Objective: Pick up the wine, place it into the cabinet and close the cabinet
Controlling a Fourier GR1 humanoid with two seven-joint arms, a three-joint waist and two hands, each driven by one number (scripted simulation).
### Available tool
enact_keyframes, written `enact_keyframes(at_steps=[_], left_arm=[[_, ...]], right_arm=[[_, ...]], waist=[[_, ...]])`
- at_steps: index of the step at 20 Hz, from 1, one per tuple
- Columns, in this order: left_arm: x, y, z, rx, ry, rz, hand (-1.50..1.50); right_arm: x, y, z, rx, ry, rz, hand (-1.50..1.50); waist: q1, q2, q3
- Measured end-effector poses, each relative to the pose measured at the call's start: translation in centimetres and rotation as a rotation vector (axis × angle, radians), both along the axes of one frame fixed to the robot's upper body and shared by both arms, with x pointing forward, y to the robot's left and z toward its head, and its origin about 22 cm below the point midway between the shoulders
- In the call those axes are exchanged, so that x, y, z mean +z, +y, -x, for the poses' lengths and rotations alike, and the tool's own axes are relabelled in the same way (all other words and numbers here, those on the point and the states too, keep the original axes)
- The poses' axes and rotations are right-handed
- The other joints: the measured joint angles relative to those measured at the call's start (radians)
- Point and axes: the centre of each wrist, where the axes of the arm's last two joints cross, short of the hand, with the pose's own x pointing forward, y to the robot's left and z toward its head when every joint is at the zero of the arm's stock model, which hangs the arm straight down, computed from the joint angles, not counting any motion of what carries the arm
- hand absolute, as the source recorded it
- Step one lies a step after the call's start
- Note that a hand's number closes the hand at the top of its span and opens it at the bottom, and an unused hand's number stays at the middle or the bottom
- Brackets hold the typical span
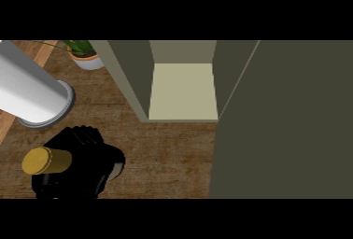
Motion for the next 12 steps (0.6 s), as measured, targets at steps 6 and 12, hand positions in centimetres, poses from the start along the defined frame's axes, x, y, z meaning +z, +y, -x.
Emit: enact_keyframes(at_steps=[6,12], left_arm=[[4.0,-3.8,-0.3,-0.056,0.017,-0.004,1.5],[6.5,-8.1,-1.0,-0.108,0.012,0.024,1.5]], right_arm=[[0.5,0.1,-0.2,0.0,-0.009,-0.006,-1.5],[0.3,-0.3,-0.2,-0.01,-0.007,0.003,-1.5]], waist=[[-0.002,0.0,0.0],[-0.007,0.001,0.0]])
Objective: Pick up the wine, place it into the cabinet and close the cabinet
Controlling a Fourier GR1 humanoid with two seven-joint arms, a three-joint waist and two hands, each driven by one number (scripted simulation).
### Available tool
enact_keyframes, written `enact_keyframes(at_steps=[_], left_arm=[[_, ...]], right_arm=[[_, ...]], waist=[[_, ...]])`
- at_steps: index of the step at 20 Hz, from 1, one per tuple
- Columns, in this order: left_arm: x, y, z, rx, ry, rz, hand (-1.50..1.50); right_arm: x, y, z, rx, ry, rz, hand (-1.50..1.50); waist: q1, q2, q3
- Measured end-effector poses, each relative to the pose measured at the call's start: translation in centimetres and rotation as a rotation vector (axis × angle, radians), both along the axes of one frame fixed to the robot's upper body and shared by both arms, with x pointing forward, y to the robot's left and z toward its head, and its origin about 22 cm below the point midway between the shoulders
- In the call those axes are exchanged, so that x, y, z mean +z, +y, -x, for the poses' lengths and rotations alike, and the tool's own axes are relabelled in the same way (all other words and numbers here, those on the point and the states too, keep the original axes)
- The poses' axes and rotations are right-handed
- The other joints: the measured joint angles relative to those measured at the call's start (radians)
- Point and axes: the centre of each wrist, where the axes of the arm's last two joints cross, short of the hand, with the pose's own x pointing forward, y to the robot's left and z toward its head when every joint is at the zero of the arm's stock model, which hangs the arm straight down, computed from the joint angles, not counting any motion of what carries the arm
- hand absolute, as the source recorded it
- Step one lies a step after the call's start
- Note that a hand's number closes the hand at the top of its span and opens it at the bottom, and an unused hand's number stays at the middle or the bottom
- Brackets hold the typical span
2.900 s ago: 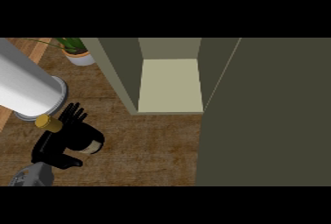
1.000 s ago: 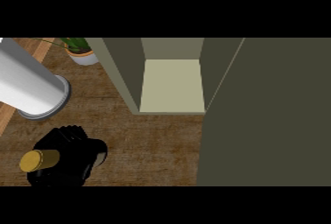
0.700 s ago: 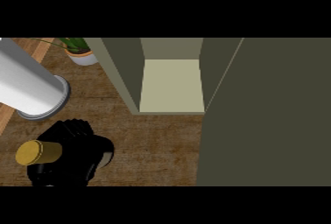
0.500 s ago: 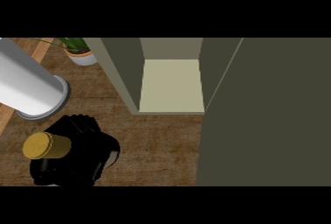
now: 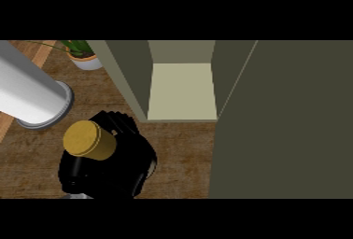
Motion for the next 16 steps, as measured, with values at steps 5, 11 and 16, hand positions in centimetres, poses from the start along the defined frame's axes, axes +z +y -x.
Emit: enact_keyframes(at_steps=[5,11,16], left_arm=[[2.0,-3.7,-0.4,-0.011,-0.004,0.021,1.5],[4.1,-7.3,-1.7,0.01,-0.006,0.021,1.5],[4.9,-9.4,-2.8,0.036,-0.002,0.011,1.5]], right_arm=[[-0.5,-0.1,0.2,0.008,0.011,0.003,-1.5],[-0.7,-0.4,0.2,0.01,0.013,0.009,-1.5],[-0.2,-0.1,-0.1,0.017,0.007,0.003,-1.5]], waist=[[-0.003,0.0,0.0],[-0.006,0.0,0.0],[-0.004,0.001,0.0]])
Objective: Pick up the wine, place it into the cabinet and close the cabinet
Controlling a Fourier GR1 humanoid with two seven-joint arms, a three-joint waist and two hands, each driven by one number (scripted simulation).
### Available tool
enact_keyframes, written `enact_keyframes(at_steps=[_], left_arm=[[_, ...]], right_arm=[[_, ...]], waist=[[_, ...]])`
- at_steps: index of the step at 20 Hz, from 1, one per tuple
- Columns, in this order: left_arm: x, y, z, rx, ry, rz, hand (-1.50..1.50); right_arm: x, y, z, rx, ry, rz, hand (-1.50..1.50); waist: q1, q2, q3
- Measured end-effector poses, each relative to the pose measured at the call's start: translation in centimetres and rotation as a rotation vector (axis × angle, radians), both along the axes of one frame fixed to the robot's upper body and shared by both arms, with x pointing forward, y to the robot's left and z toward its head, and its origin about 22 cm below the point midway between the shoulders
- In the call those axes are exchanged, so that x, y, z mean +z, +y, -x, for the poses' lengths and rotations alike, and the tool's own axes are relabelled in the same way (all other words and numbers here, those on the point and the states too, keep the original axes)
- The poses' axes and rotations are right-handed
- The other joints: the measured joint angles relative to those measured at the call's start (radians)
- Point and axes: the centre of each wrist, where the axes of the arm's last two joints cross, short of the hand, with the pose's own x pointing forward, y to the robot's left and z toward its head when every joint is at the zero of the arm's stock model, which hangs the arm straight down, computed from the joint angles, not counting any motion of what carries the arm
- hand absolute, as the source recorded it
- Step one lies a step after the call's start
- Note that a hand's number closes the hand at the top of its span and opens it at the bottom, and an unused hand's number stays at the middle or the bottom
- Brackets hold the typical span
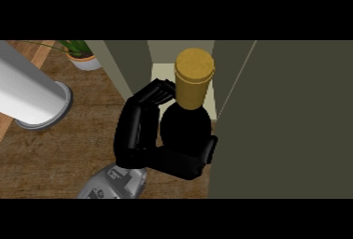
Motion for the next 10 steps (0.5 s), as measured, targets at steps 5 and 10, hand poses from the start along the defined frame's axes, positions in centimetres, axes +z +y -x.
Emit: enact_keyframes(at_steps=[5,10], left_arm=[[0.5,-1.3,-1.2,0.026,0.0,-0.019,1.5],[-0.2,-1.9,-2.1,0.06,-0.011,-0.044,1.5]], right_arm=[[-0.5,-0.3,0.2,0.001,0.004,0.0,-1.5],[-0.2,-0.4,0.1,-0.003,-0.001,0.011,-1.5]], waist=[[-0.001,0.0,0.0],[0.0,0.0,0.0]])
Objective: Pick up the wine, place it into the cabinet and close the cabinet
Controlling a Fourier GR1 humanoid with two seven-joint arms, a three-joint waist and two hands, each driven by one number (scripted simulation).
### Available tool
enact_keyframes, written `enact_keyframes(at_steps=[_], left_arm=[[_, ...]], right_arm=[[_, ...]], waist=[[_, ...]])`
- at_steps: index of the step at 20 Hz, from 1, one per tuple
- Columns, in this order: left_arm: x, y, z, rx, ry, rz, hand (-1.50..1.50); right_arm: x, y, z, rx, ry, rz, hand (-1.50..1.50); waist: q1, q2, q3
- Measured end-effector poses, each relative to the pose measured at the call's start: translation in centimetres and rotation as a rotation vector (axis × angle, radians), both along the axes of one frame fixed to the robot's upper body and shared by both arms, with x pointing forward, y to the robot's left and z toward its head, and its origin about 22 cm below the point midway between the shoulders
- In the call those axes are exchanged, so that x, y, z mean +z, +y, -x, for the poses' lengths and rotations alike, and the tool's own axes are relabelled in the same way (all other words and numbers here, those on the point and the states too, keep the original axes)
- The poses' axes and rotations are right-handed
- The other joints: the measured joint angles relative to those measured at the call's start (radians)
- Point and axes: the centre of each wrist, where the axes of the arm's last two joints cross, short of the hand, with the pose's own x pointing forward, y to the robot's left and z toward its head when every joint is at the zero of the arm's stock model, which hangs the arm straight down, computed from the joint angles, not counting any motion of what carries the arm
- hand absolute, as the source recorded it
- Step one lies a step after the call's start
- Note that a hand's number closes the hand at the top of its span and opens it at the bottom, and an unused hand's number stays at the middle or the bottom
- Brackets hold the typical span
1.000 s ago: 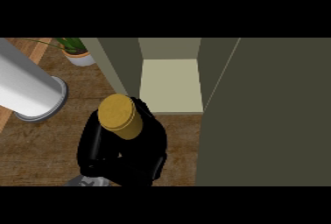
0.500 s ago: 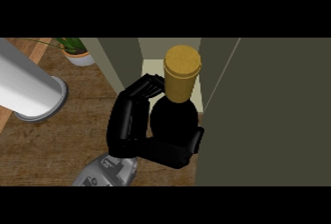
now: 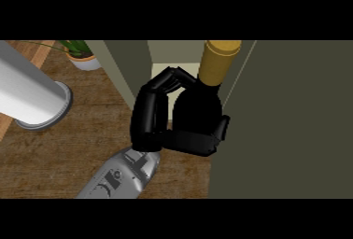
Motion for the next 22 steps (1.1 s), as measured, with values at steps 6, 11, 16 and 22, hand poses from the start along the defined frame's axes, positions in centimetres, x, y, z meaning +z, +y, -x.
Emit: enact_keyframes(at_steps=[6,11,16,22], left_arm=[[-1.2,-0.4,-1.0,0.024,0.022,0.029,1.5],[-2.8,0.0,-1.2,0.041,0.034,0.066,1.5],[-4.6,0.1,-1.8,0.063,0.044,0.043,1.5],[-7.2,0.4,-2.5,0.101,0.03,-0.043,1.5]], right_arm=[[0.4,0.4,-0.2,0.011,0.003,-0.011,-1.5],[0.7,0.1,-0.3,-0.005,-0.003,-0.004,-1.5],[0.7,0.0,-0.3,-0.006,0.0,-0.005,-1.5],[0.5,-0.2,-0.3,-0.01,-0.008,-0.007,-1.5]], waist=[[-0.002,0.001,0.0],[-0.001,0.001,0.0],[-0.002,0.0,0.0],[0.0,0.0,0.0]])
